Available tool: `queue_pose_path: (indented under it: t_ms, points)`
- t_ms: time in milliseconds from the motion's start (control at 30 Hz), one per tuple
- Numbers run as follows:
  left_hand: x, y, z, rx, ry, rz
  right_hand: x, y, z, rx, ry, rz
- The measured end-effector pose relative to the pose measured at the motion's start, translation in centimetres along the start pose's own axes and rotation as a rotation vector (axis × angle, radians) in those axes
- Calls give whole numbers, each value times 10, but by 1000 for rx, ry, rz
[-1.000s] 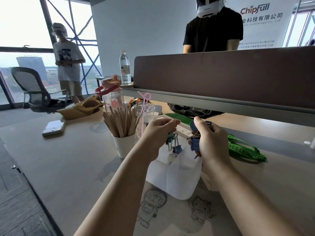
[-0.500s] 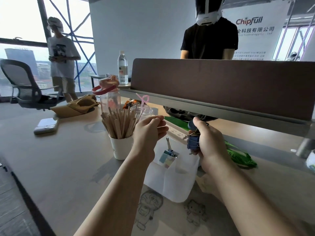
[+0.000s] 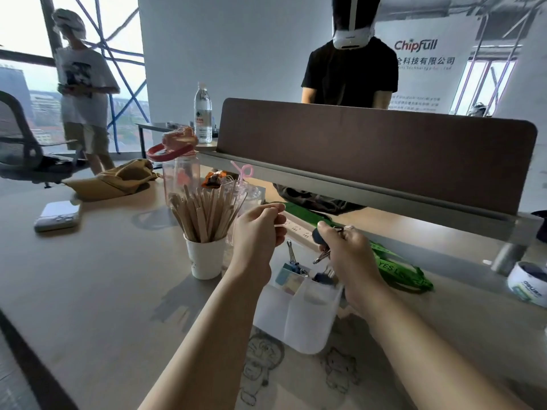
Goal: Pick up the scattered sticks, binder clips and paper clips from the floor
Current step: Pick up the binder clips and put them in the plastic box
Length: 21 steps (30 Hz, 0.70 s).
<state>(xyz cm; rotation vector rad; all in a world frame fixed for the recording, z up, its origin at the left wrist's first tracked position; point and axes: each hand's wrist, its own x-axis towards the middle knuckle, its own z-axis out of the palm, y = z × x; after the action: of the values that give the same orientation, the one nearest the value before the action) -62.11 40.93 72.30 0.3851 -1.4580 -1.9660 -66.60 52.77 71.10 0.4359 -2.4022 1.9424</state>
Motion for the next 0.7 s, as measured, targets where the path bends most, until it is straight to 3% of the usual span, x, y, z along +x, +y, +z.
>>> queue_pose_path:
  t_ms: [333,700]
  points:
    - [-2,1,0,24,-5,-13,-3,7,2,224,-1,16]
    - [-4,2,1,64,-2,-24,7,18,-8,154,-13,3]
